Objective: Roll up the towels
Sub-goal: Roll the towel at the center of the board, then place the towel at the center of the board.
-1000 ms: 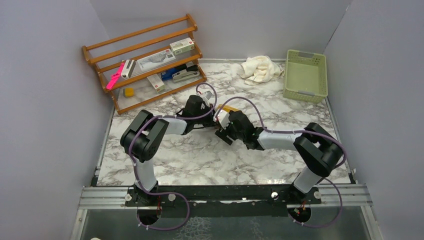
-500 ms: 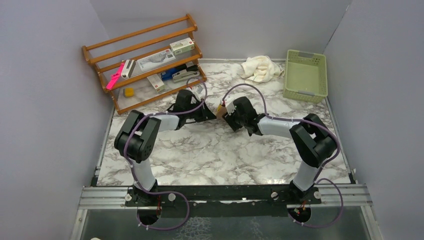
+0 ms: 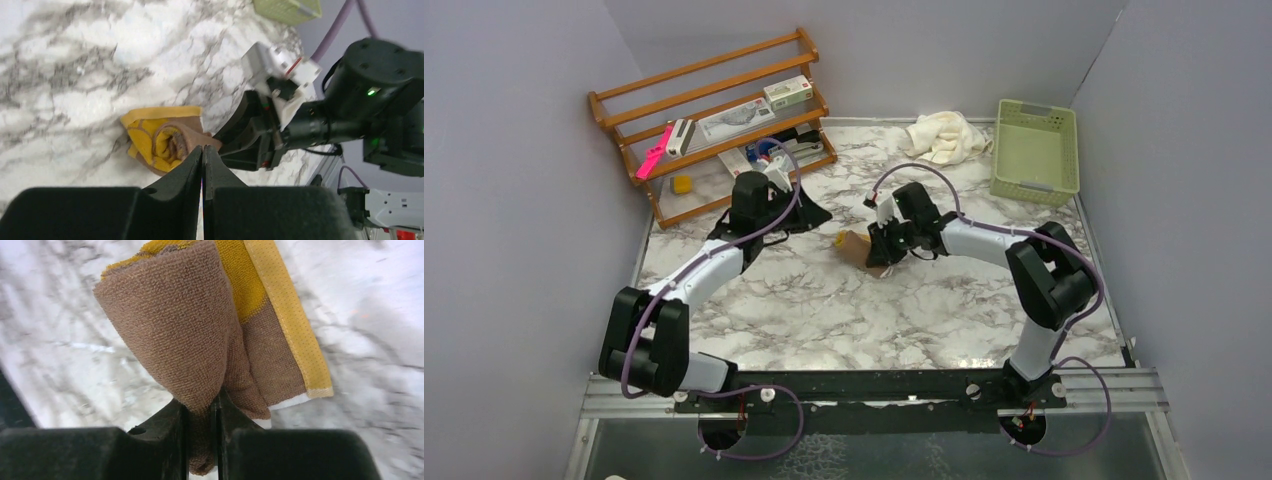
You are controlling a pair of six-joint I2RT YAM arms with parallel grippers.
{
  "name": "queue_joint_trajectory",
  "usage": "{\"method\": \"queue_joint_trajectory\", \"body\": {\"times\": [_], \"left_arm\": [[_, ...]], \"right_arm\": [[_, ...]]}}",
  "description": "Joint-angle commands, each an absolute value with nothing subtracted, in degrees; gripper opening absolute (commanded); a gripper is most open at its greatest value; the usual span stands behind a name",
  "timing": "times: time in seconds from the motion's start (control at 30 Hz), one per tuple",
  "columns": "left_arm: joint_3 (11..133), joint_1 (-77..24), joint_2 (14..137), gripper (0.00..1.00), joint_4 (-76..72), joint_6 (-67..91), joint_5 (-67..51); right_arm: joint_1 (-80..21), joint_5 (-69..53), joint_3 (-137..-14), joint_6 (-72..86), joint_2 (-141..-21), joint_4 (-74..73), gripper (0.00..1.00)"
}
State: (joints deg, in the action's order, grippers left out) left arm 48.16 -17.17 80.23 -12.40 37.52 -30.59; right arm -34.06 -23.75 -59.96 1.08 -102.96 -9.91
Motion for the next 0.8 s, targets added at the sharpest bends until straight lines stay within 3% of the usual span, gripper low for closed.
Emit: {"method": "queue_joint_trajectory", "body": {"times": [0.0, 0.13, 0.5, 0.63, 0.7, 0.77], "left_arm": [[41.33, -18.47, 77.26, 0.08, -9.69, 37.09, -29.34], [36.46, -19.93, 75.04, 0.09, -10.78, 38.92, -28.18], [29.15, -27.13, 72.68, 0.38, -18.98, 49.37, -19.76], [29.46, -29.15, 76.82, 0.71, -21.4, 52.04, -16.53], [29.27, -30.02, 78.46, 0.94, -22.15, 53.66, -14.23], [28.66, -30.82, 78.86, 0.99, -22.61, 55.34, -11.5]], "right_arm": [[-34.41, -36.66, -58.97, 12.11, -102.77, -15.06, 0.09], [-32.83, -43.06, -61.16, 18.78, -104.64, -16.62, 0.08], [-31.72, -53.64, -67.24, 26.19, -115.81, -14.16, 0.03], [-31.72, -53.57, -67.52, 26.19, -116.64, -14.13, 0.01], [-31.73, -53.4, -67.53, 26.05, -116.59, -14.36, 0.01], [-31.73, -53.28, -67.3, 25.86, -116.34, -14.35, 0.01]]}}
